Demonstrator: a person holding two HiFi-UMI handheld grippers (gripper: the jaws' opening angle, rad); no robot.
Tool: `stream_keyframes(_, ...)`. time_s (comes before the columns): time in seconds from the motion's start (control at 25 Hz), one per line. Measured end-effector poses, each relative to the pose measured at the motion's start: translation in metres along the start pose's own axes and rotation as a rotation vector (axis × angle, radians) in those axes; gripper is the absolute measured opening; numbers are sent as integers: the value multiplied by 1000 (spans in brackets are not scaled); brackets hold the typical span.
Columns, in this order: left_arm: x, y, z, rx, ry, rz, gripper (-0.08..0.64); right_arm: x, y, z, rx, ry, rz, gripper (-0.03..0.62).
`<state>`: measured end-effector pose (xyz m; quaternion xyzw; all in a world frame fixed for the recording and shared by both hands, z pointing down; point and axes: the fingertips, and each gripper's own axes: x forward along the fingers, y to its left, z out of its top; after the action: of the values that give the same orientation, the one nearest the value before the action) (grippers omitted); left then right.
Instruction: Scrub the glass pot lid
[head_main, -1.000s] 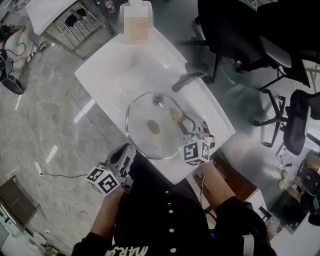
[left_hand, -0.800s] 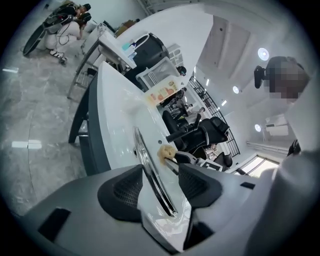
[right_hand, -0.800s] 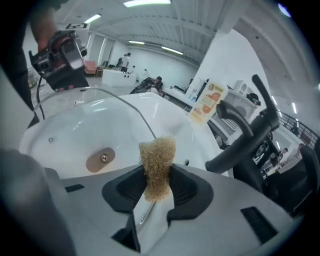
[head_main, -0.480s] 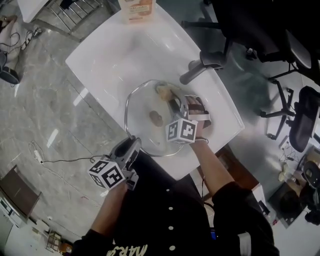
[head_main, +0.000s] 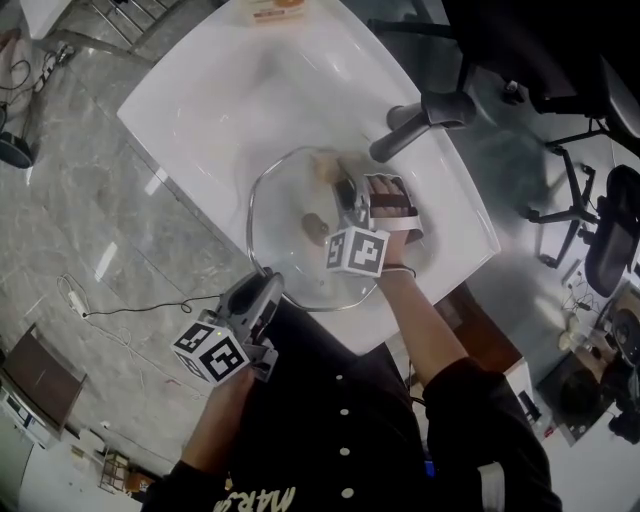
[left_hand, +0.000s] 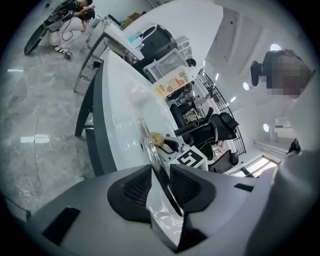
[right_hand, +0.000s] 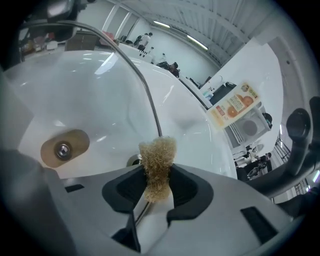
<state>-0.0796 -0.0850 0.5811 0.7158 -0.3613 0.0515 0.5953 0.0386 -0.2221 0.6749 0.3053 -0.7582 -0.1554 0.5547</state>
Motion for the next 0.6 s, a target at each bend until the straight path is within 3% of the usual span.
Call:
stream_keyframes(0.24,-3,-1,1,25,13,-1,134,-8,23,-9,-50,55,105,146)
stream_keyframes(0.6,0,0,-1,44,-1,4,132,-25,42,-32,-102,135,192,144)
